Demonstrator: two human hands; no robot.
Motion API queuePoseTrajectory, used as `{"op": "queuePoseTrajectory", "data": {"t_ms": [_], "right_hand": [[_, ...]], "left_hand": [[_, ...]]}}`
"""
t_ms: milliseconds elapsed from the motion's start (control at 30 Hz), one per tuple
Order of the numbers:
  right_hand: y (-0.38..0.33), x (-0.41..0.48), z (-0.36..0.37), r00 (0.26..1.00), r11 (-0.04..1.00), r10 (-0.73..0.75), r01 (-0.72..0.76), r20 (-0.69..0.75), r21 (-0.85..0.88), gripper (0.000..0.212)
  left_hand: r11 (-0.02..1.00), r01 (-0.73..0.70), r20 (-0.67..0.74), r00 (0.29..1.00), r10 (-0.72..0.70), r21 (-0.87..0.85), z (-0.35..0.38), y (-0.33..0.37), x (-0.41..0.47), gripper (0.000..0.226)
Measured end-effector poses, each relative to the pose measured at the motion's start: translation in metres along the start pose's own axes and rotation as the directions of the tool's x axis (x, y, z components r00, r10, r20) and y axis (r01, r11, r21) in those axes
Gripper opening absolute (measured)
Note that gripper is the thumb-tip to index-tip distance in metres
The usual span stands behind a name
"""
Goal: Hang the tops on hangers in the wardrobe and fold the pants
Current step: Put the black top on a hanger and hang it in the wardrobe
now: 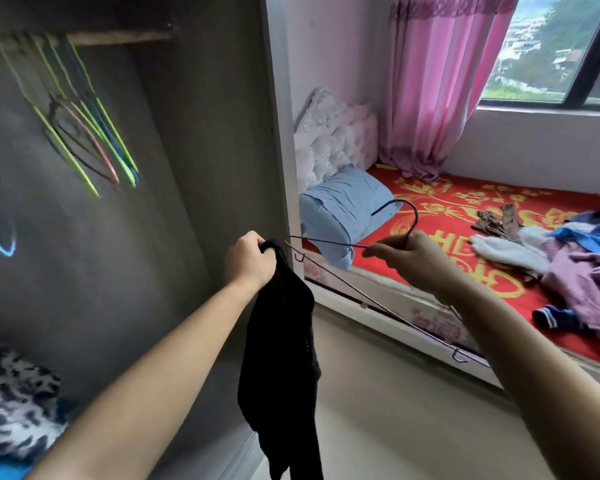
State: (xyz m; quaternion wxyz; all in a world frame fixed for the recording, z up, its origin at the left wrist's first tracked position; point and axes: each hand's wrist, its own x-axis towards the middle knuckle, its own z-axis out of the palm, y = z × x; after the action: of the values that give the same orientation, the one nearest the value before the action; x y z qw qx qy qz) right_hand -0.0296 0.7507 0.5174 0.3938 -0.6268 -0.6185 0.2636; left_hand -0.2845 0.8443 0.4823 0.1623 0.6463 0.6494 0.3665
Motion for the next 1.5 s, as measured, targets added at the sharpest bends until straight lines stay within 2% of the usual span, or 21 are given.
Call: {"op": "queuePoseTrajectory", "data": {"t_ms": [200, 333, 567, 633, 733, 800, 867, 967, 1000, 1067, 1167, 1233, 1300, 1400, 1467, 1500], "right_hand": [[-0.019, -0.015, -0.024, 0.987, 0.999, 0.038, -0.042, 0.156, 0.024, 0.021], [-0.019, -0.013, -0.01, 0.965, 0.999, 0.04, -0.032, 0.259, -0.038, 0.02], [-0.002, 0.004, 0.063, 0.973, 0.972, 0.018, 0.036, 0.229, -0.23, 0.029], [0.002, 0.009, 0.065, 0.977, 0.985, 0.04, -0.003, 0.211, -0.173, 0.028], [-0.001, 0.015, 0.056, 0.992, 0.992, -0.009, -0.007, 0.124, 0.128, 0.025], [-0.001, 0.016, 0.054, 0.991, 0.967, -0.06, 0.027, 0.122, 0.254, 0.024], [0.0, 0.013, 0.061, 0.977, 0.971, -0.088, 0.04, 0.194, 0.237, 0.025], [0.002, 0.014, 0.075, 0.967, 0.999, -0.051, 0.053, 0.251, -0.002, 0.032], [0.001, 0.016, 0.076, 0.971, 1.0, -0.023, 0.025, 0.237, -0.005, 0.033], [-0.003, 0.021, 0.072, 0.982, 0.99, 0.006, -0.032, 0.187, 0.139, 0.03], [-0.009, 0.022, 0.065, 0.99, 0.95, -0.029, -0.017, 0.141, 0.311, 0.025], [-0.007, 0.02, 0.062, 0.984, 0.926, -0.033, -0.035, 0.173, 0.375, 0.025], [-0.003, 0.019, 0.061, 0.963, 0.905, -0.025, -0.092, 0.267, 0.415, 0.024], [0.0, 0.019, 0.068, 0.932, 0.966, -0.016, -0.079, 0.361, 0.246, 0.025], [0.003, 0.021, 0.075, 0.943, 0.994, -0.036, -0.001, 0.332, 0.11, 0.028], [0.004, 0.023, 0.078, 0.951, 0.994, -0.036, 0.001, 0.309, 0.11, 0.029]], "left_hand": [[0.989, 0.045, -0.017, 0.999, -0.043, 0.14, -0.001, -0.01, -0.014, 0.01], [0.986, 0.003, -0.038, 0.999, 0.003, 0.164, -0.001, -0.011, -0.023, 0.008], [0.995, -0.061, -0.035, 0.997, 0.063, 0.075, -0.007, 0.01, -0.03, 0.013], [0.996, -0.056, -0.022, 0.998, 0.057, 0.068, -0.01, 0.011, -0.031, 0.013], [0.997, -0.069, -0.006, 0.998, 0.07, 0.032, -0.017, 0.01, -0.032, 0.011], [0.996, -0.092, -0.031, 0.995, 0.092, -0.012, -0.023, 0.012, -0.03, 0.014], [0.992, -0.124, -0.066, 0.99, 0.123, -0.016, -0.028, 0.016, -0.027, 0.019], [0.989, -0.147, -0.063, 0.987, 0.147, 0.001, -0.033, 0.02, -0.026, 0.023], [0.987, -0.156, -0.043, 0.987, 0.157, 0.021, -0.033, 0.019, -0.027, 0.024], [0.981, -0.177, 0.032, 0.984, 0.175, 0.076, -0.032, 0.016, -0.03, 0.023], [0.97, -0.214, 0.102, 0.974, 0.202, 0.116, -0.029, 0.015, -0.031, 0.02], [0.952, -0.268, 0.094, 0.962, 0.256, 0.149, -0.028, 0.022, -0.027, 0.02], [0.943, -0.293, 0.086, 0.955, 0.283, 0.157, -0.027, 0.032, -0.025, 0.02], [0.982, -0.175, 0.05, 0.984, 0.172, 0.07, -0.023, 0.038, -0.032, 0.018], [0.996, -0.085, 0.054, 0.995, 0.086, -0.028, -0.017, 0.038, -0.04, 0.016], [0.995, -0.062, 0.067, 0.995, 0.068, -0.084, -0.015, 0.038, -0.043, 0.016]]}}
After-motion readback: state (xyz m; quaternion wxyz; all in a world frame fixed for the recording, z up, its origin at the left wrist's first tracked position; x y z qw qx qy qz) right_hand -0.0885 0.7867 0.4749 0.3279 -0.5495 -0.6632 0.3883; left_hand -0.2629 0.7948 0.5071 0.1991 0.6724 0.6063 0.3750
